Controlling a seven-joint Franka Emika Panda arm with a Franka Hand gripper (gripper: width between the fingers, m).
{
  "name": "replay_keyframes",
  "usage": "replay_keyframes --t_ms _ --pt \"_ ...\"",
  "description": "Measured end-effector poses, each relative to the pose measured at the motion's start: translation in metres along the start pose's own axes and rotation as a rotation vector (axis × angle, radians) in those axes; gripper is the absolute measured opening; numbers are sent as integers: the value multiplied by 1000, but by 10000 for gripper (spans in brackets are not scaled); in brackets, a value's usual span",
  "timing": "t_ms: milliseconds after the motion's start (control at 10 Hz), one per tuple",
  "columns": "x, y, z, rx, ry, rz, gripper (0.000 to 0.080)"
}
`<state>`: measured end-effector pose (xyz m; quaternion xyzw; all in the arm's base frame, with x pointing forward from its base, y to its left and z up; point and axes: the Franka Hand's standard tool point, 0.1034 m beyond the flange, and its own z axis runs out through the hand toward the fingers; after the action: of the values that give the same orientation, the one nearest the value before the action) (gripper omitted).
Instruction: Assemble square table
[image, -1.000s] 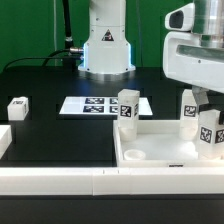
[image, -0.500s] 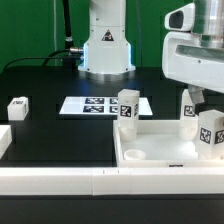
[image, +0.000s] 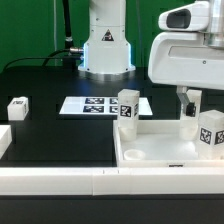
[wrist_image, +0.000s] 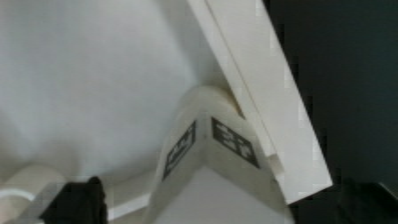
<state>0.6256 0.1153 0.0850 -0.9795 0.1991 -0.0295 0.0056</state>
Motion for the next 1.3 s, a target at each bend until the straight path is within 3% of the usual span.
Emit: replay_keyframes --t_ms 400,700,800,900,1000,1100,1300 --pt "2 1 1 -13 15 -462 649" --pt "4 3 1 -31 17 -601 649" --pt "4 4 1 -31 17 -585 560" --pt "4 4 1 -31 17 -576 560" --pt "4 4 1 -31 17 -559 347" --pt "4 4 1 -31 18 -559 284" --pt "4 3 1 -28 18 -471 284"
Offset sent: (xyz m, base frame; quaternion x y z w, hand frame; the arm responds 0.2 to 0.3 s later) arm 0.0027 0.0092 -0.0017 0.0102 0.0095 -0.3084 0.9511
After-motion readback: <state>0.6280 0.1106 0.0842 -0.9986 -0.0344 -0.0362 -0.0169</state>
